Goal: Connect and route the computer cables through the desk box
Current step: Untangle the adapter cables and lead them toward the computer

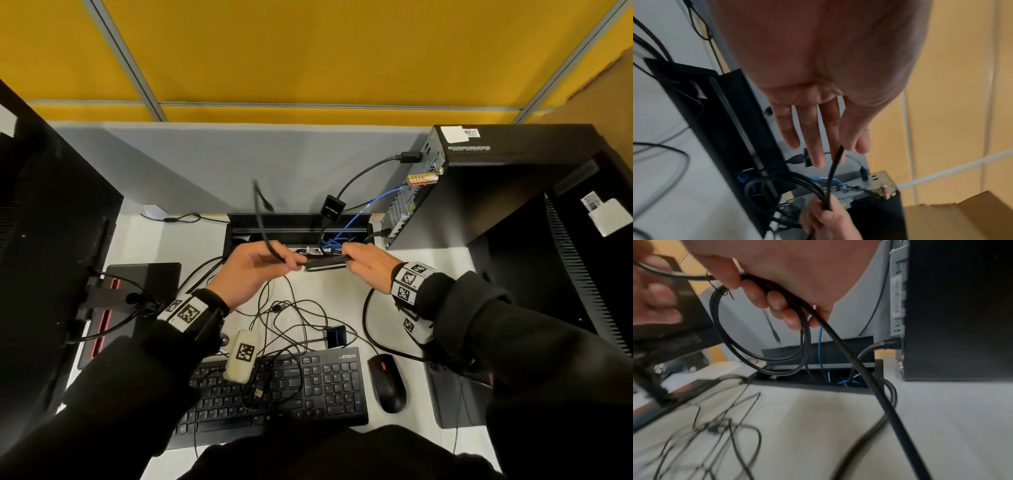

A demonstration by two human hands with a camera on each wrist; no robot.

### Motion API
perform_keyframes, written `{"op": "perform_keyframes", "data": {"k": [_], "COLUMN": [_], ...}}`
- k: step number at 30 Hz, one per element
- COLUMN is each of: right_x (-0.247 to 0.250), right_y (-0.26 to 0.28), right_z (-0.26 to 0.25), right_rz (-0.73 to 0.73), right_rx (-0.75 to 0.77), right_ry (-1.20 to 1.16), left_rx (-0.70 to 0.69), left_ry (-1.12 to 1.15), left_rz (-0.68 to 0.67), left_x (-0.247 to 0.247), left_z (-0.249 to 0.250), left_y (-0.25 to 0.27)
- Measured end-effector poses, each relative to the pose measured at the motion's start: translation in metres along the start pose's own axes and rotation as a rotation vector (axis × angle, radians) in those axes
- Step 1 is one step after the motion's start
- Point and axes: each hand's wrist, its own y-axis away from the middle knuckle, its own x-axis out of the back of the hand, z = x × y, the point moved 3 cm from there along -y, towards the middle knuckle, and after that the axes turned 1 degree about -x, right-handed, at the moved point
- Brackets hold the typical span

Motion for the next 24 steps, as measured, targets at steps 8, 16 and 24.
{"op": "perform_keyframes", "data": {"k": [8,16,24], "right_x": [0.013,0.005,-0.003], "right_y": [-0.036,-0.052,-0.056], "right_z": [0.018,0.01,0.017], "right_rz": [0.111,-0.093,-0.107], "right_rx": [-0.067,-0.001,0.089], "right_ry": [0.054,0.221,0.217], "left_rx": [-0.097,0.268,0.295], "left_ry": [0.277,-0.328,-0.607], "left_rz": [0.217,0.105,-0.066], "left_x": [0.042,0.02,-0.006], "left_z": [0.039,-0.033,-0.073], "left_y": [-0.014,-0.046,-0.083]}}
